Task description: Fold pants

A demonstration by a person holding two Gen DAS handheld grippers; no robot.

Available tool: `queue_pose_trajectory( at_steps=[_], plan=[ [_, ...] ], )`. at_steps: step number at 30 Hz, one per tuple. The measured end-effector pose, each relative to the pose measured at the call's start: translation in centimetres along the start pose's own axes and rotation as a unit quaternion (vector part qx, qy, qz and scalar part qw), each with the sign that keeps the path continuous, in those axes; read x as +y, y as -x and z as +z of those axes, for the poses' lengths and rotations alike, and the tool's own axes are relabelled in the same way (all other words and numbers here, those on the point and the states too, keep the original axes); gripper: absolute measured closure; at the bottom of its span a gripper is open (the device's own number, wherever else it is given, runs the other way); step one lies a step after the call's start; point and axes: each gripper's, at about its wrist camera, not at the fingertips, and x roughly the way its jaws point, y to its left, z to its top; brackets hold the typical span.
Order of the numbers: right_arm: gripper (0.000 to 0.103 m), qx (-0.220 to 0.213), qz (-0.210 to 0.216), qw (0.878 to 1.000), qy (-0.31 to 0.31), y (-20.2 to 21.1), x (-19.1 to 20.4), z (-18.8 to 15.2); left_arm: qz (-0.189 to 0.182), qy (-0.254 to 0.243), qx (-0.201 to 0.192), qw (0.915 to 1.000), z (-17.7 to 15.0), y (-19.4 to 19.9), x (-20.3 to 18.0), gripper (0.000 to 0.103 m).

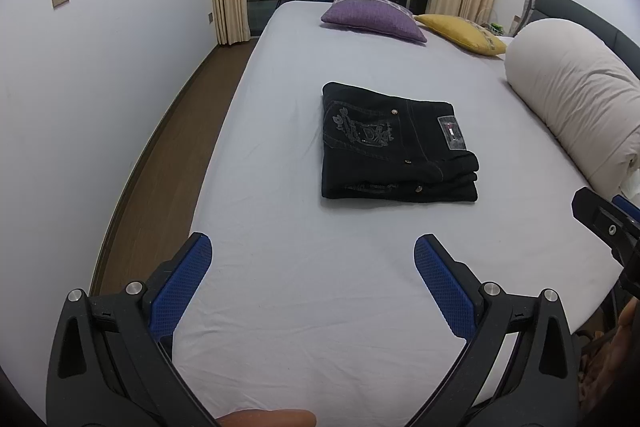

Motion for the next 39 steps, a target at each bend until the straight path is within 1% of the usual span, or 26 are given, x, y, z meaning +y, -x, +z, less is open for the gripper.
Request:
queue_pose_trajectory(
  at_steps=[39],
  plan=[
    [0.000, 0.002, 0.002, 1.000, 0.001, -0.02, -0.38, 0.04, 0.004, -0.002, 0.005, 1.0000, -0.56, -0.62, 0.21, 0.000]
  ],
)
